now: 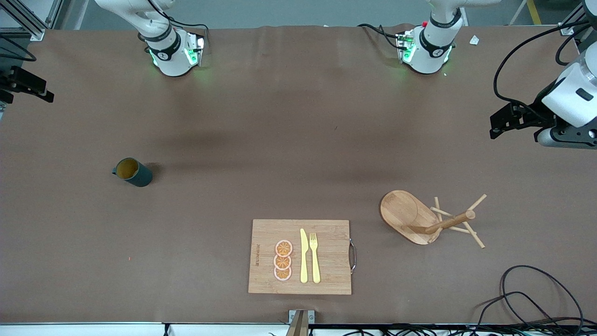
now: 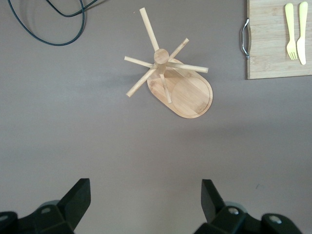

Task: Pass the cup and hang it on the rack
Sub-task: 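Move the right gripper toward the teal mug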

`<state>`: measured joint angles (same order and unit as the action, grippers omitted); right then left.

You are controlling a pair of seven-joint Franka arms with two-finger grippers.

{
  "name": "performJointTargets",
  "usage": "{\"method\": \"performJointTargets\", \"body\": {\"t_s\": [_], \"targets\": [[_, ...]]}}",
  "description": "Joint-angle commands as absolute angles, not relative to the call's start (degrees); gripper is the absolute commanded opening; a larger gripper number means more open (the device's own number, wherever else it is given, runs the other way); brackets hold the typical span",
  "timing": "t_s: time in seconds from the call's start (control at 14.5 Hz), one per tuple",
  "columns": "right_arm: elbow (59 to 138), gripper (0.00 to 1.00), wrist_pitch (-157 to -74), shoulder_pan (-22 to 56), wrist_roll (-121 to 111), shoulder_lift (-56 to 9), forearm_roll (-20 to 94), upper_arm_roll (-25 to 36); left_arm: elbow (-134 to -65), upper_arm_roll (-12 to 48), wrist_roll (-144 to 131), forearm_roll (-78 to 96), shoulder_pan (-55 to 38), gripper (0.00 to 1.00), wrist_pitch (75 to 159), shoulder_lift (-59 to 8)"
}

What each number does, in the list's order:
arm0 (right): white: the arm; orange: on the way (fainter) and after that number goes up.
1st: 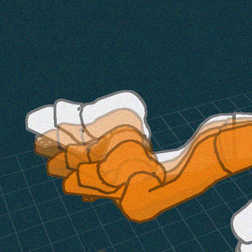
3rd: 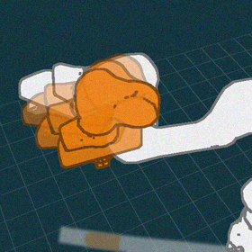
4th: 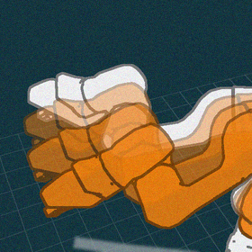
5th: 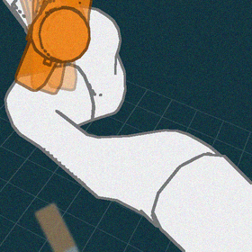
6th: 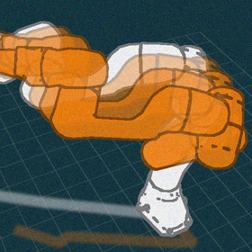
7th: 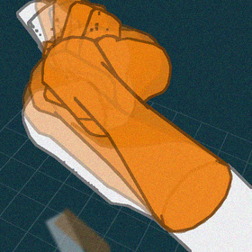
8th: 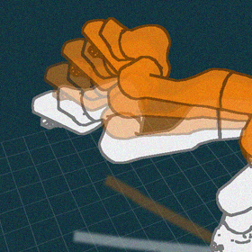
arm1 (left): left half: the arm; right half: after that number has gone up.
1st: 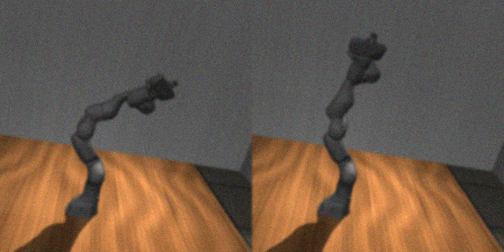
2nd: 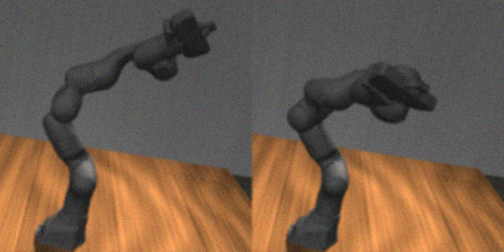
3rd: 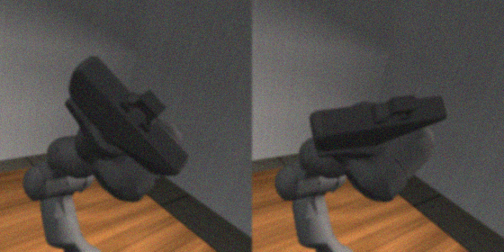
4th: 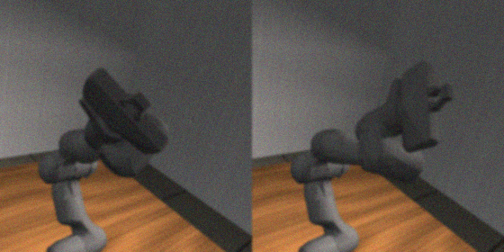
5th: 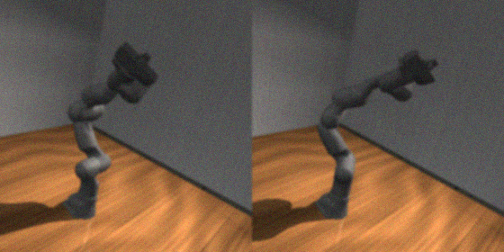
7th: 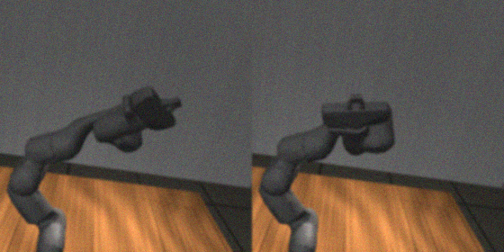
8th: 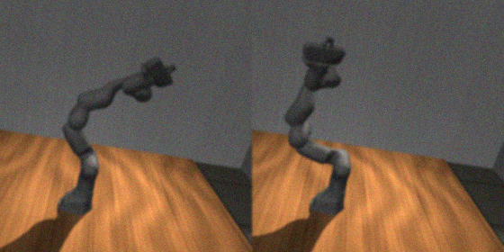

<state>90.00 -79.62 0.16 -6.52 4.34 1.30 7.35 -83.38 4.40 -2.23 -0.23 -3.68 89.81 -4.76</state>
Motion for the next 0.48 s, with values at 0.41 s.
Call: {"method": "performJointTargets", "body": {"t_s": [0.41], "targets": [[90.4, 1.0, -79.5, 0.4, -6.7, 5.5, 1.7, 7.7, -82.1, 4.2, -4.7, 0.4, -3.7, 1.0, 88.7, -5.0]]}}
